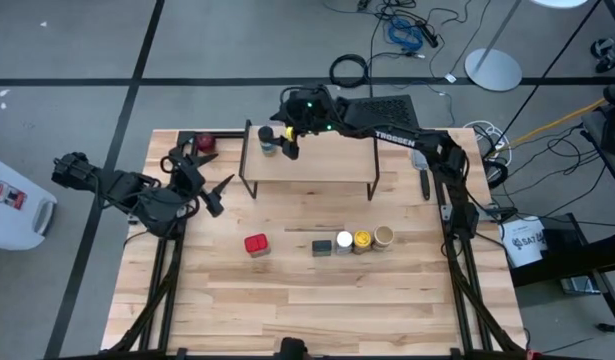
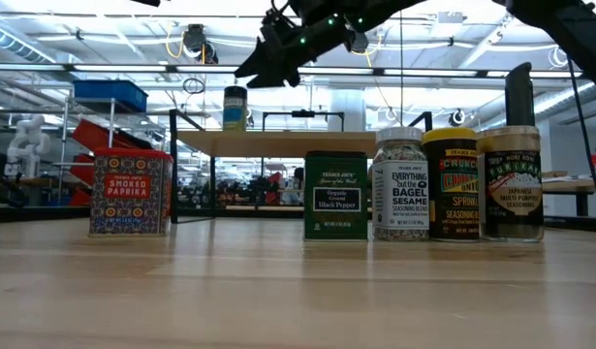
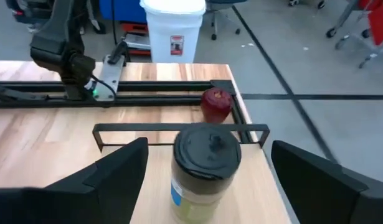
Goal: Shelf spices
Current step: Remove the black seasoning bottle from the shelf
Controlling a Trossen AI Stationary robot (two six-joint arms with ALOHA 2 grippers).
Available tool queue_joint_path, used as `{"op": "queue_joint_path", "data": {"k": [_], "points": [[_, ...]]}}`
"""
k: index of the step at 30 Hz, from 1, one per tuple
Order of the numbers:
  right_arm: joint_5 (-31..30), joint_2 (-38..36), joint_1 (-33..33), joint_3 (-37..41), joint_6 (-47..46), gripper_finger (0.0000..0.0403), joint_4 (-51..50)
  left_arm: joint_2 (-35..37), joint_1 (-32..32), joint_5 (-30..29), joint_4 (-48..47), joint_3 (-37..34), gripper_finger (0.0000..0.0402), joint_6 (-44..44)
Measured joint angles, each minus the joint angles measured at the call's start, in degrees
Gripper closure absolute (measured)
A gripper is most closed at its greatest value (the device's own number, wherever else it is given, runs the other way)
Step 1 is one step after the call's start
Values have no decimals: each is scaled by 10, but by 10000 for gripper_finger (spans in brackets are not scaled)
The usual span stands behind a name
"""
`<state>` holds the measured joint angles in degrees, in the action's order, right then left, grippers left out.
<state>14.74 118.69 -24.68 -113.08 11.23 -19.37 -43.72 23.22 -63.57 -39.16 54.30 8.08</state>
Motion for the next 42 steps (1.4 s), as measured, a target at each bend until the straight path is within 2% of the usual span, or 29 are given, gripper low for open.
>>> {"op": "queue_joint_path", "data": {"k": [18,24,35,39,42], "points": [[22,49,-4,1,-1,76,52,0,0,1,15,1,91,-26],[22,49,-4,1,-9,105,48,0,0,1,16,1,91,-26],[22,49,4,1,-11,205,46,0,0,1,18,1,91,-29],[22,49,5,1,-15,213,46,0,0,1,18,1,91,-30],[22,49,5,1,-21,202,46,0,0,1,18,1,91,-30]]}}
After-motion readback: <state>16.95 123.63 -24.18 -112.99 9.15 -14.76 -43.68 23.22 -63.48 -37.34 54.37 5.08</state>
